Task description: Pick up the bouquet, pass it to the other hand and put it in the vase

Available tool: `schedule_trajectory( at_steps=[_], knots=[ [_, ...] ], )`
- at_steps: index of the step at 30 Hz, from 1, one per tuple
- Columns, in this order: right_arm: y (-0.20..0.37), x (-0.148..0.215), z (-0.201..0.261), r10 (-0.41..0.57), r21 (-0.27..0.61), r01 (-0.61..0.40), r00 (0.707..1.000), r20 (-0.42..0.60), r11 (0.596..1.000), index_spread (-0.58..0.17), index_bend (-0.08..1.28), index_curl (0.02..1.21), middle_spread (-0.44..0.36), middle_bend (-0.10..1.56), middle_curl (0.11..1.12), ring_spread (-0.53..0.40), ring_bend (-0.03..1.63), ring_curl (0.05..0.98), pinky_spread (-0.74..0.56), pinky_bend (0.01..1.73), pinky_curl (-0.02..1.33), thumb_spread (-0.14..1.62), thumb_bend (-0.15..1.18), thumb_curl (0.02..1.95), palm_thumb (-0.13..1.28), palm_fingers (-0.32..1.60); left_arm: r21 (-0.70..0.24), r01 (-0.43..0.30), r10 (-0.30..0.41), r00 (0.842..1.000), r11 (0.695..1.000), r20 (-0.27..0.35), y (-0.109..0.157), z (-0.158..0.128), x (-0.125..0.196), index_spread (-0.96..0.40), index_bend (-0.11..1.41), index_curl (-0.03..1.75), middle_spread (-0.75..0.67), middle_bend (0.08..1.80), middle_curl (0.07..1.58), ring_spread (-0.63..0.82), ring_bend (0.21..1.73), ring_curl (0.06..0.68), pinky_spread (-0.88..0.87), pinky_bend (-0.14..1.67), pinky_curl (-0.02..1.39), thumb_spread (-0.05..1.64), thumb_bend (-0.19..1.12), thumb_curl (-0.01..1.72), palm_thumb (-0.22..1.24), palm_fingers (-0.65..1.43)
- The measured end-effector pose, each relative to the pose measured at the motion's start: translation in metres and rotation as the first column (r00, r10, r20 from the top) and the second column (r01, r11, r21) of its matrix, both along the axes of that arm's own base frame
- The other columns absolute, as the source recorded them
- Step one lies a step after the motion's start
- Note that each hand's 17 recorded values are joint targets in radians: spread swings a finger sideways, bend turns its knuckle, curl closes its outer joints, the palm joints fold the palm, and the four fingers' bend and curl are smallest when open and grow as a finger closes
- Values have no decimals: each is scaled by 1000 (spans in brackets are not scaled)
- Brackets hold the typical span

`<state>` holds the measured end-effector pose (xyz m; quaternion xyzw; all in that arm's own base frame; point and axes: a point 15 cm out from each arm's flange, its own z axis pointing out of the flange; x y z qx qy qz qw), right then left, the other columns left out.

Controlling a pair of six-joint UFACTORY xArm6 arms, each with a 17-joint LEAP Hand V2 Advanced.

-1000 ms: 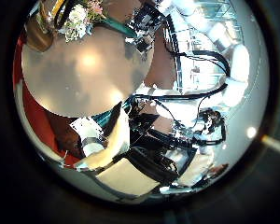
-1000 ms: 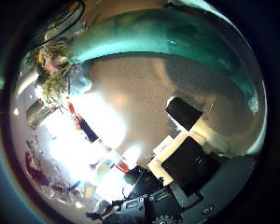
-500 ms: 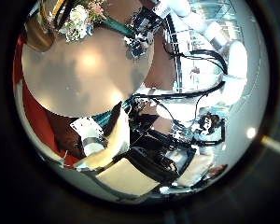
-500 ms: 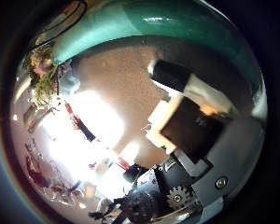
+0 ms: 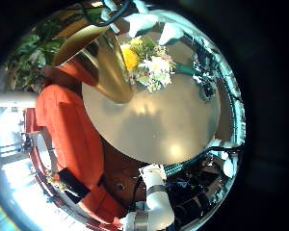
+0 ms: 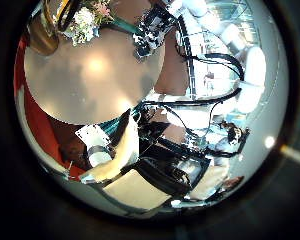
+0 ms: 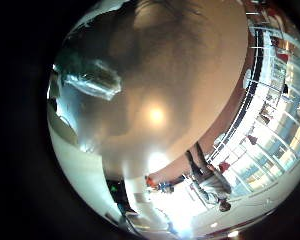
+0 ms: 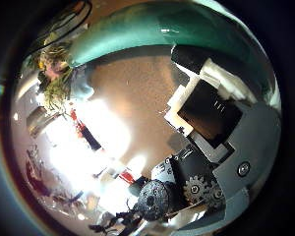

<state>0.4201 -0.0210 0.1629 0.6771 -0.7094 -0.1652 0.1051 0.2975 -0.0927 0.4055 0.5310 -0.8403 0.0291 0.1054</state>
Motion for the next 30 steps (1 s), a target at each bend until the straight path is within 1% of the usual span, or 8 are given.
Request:
schedule_trajectory(
  at_steps=[13,14,17,18,19,21,25,30],
  knots=[
    [0,0,0,0,0,0,1000,0,1000,-281,1118,988,-189,1290,929,-216,1432,743,-173,1354,805,866,127,958,1154,1070,-4,4,-4,1000,1000,6,-1,3,-3,12,176,348,409,191,316,579,450,207,551,194,302,1117,-22,334,388,92],
    [0,0,0,0,0,0,1000,0,1000,-279,1116,989,-189,1289,929,-216,1432,743,-176,1350,809,865,105,964,1120,1075,-4,1,-1,1000,1000,5,-1,3,-3,12,176,348,409,191,316,579,450,207,551,194,302,1117,-22,334,388,92],
    [0,0,0,0,0,0,1000,0,1000,-279,1044,951,-184,1228,889,-215,1378,698,-238,1232,765,908,-56,897,850,1061,-3,-9,9,1000,1000,5,-1,3,-2,12,176,348,409,191,316,579,450,207,551,194,302,1118,-21,334,389,92],
    [0,0,0,0,0,0,1000,0,1000,-286,938,923,-189,1174,858,-223,1327,676,-285,1202,748,937,-67,858,784,901,-2,-15,15,1000,1000,5,-1,3,-1,12,176,348,409,191,316,579,450,207,551,194,302,1118,-21,334,389,92],
    [0,0,0,0,0,0,1000,0,1000,-289,792,906,-187,1084,835,-234,1304,680,-318,1229,761,967,-69,815,732,610,0,-23,23,1000,1000,1,-1,1,0,12,176,348,409,191,316,579,450,207,551,194,302,1119,-21,334,389,92],
    [0,0,0,0,0,0,1000,0,1000,-316,609,838,-152,862,757,-144,1173,675,-176,1153,791,1008,-64,746,653,-81,4,-39,39,999,999,-15,0,-2,0,12,177,348,409,190,316,578,452,208,551,193,302,1119,-21,334,390,94],
    [0,0,0,0,0,0,1000,0,1000,-406,385,580,-33,561,578,74,853,454,155,976,598,1060,-46,641,566,-153,25,-75,76,995,997,-63,4,-10,-2,12,178,350,409,192,316,577,451,209,551,192,301,1119,-22,334,390,95],
    [0,0,0,0,0,0,1000,0,1000,-425,257,473,70,384,469,215,637,344,366,735,465,1095,-37,544,497,-132,56,-117,124,981,992,-152,12,-14,-8,12,181,355,408,188,315,577,449,210,551,189,298,1118,-20,339,398,95]
  ],
)
